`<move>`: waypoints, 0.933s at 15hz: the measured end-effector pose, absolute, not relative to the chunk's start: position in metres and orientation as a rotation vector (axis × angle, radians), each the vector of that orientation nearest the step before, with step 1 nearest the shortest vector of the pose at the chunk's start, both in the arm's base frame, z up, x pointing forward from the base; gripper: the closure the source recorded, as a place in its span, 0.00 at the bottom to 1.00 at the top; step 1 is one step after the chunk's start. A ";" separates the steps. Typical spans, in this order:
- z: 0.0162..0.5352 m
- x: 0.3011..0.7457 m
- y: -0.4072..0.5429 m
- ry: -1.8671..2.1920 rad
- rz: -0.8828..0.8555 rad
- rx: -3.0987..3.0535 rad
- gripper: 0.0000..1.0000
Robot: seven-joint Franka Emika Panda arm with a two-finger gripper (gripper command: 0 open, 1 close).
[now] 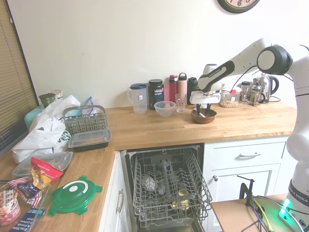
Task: Put the fork in the dishwasher
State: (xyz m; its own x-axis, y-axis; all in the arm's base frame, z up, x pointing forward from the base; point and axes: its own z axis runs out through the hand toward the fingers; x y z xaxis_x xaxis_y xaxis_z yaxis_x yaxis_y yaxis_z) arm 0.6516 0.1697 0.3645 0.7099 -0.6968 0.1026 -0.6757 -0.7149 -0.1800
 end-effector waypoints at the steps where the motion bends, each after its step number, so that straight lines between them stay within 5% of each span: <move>1: 0.362 0.654 0.171 1.123 -0.242 -2.787 1.00; 14: 0.361 0.663 0.166 1.147 -0.237 -2.775 1.00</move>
State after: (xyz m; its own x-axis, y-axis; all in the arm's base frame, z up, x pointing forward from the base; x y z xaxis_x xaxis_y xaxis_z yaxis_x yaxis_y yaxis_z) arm 0.6629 0.1662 0.3615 0.6988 -0.7090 0.0949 -0.6887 -0.7027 -0.1786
